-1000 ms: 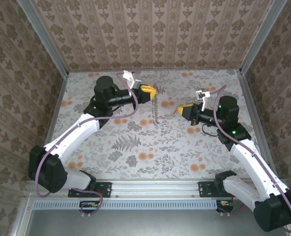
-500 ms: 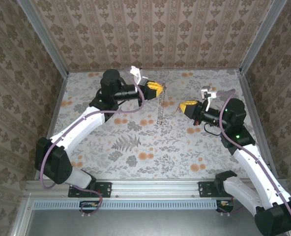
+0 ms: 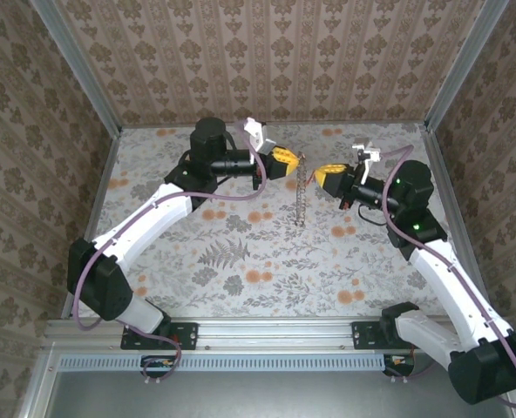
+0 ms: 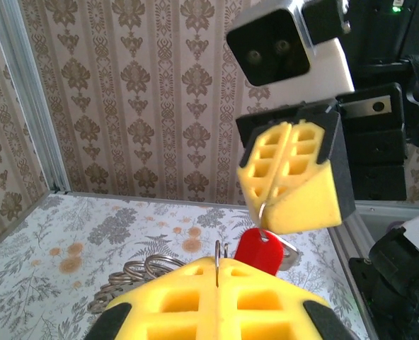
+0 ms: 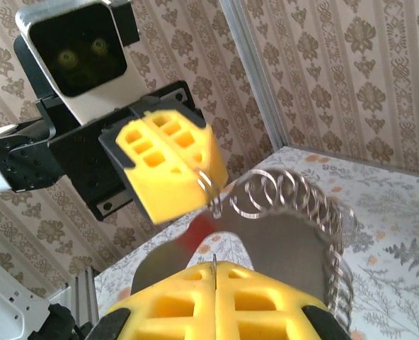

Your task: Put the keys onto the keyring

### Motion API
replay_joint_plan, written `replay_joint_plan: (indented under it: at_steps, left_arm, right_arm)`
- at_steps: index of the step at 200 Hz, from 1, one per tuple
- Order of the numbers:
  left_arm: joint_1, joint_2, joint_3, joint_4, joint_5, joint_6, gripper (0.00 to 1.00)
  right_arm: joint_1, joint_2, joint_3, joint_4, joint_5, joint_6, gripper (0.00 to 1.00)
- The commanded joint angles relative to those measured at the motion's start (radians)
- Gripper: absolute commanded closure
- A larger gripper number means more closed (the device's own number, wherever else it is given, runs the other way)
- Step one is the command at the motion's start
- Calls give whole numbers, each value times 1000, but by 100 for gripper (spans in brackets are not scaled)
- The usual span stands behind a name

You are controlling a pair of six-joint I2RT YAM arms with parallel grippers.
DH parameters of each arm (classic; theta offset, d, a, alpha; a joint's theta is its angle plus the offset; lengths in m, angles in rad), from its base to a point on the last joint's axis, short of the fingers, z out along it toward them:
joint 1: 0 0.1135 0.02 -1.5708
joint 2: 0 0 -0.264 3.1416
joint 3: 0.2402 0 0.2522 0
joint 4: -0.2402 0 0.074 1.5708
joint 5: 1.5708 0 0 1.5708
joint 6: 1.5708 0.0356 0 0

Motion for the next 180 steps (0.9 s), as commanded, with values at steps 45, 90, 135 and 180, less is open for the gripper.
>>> replay_joint_plan:
  at_steps: [45, 90, 135, 180]
  left_arm:
    - [-9, -20, 49, -69, 2, 52, 100]
    - [-9, -24, 45, -83, 8, 54, 100]
    - [-12, -26, 45, -86, 13, 54, 100]
    - [-14, -29, 45, -88, 14, 53, 100]
  right_arm:
    - [-1, 56, 66, 98, -85, 22, 100]
    - [29, 70, 77, 74, -72, 16, 100]
    - [58, 91, 102, 48, -52, -4, 100]
    - [70, 116, 119, 22, -40, -26, 100]
